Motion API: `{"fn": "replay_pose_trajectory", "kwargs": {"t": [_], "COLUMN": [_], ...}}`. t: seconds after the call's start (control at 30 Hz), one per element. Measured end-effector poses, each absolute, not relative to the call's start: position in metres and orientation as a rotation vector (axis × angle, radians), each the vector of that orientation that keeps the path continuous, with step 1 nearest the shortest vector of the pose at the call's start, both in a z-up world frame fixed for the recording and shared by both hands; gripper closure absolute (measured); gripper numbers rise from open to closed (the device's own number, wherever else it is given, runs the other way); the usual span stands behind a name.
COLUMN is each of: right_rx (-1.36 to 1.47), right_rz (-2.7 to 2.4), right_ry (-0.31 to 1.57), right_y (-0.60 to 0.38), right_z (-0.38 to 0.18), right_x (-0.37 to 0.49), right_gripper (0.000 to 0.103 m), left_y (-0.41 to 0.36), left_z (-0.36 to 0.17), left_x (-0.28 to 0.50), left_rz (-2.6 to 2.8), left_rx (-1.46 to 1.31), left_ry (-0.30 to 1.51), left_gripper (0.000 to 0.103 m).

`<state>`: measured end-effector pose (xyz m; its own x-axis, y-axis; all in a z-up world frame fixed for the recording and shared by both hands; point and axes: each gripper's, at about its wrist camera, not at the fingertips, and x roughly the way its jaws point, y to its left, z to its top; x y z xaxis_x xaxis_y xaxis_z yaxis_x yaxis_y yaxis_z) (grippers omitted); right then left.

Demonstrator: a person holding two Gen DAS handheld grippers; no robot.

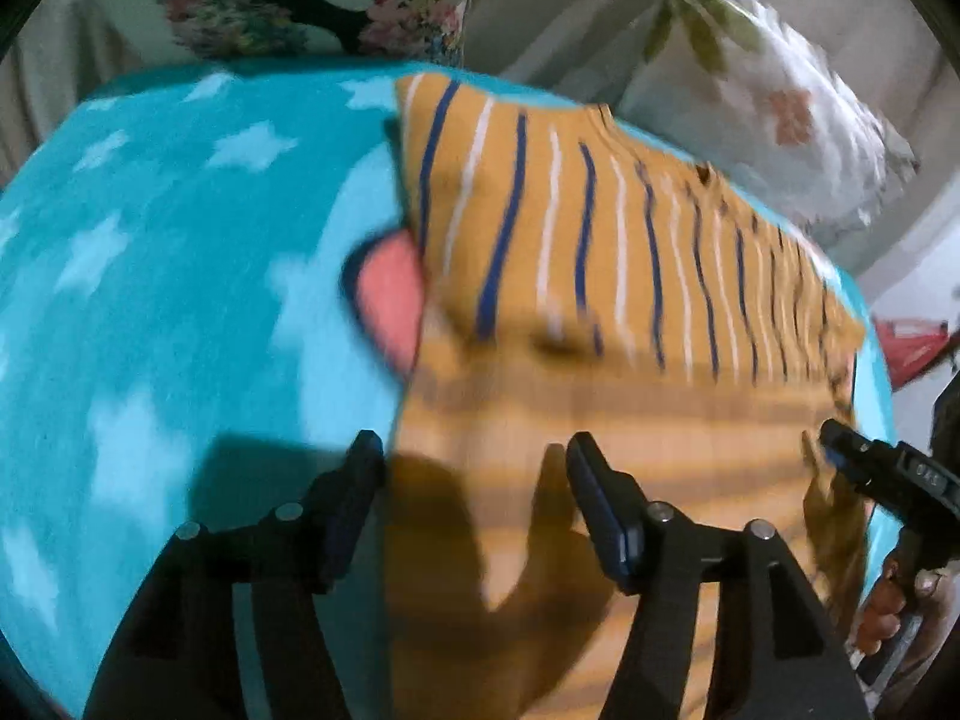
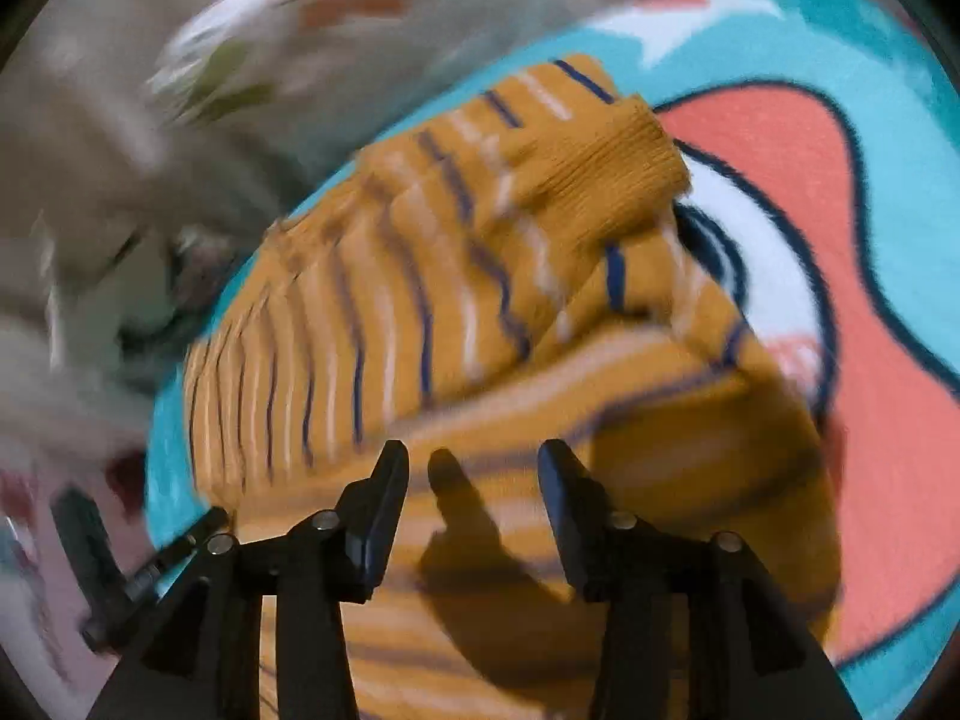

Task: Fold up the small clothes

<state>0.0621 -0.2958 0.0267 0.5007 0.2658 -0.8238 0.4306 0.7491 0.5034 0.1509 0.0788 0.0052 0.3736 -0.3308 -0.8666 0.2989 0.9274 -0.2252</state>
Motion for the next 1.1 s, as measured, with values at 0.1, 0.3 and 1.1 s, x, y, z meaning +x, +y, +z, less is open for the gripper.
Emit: {"fn": "replay_pose_trajectory", "kwargs": {"t": [0.1, 0.3, 1.1], "right_rx": [0.702, 0.761, 0.677], "right_rz": [-0.064, 0.023, -0.011], "right_ry": [1.034, 1.011, 1.24], "right_y": [-0.28, -0.278, -0.255], "right_z": [0.029, 0.029, -0.008], "right_x": [0.014, -0.09, -0.147], "right_gripper": [0.055, 0.055, 0.039], "left_y": [0.089, 0.107, 0.092], "left_z": [0.002, 0.005, -0.028], "left_x": [0.097, -0.007, -0.05], "left_rz": [-0.36, -0.312, -0.537], "left_rx": [-0.006, -0.008, -0.134], "left_ry": [1.083, 1.081, 1.144], "left_gripper": [0.032, 0.029, 0.016]}}
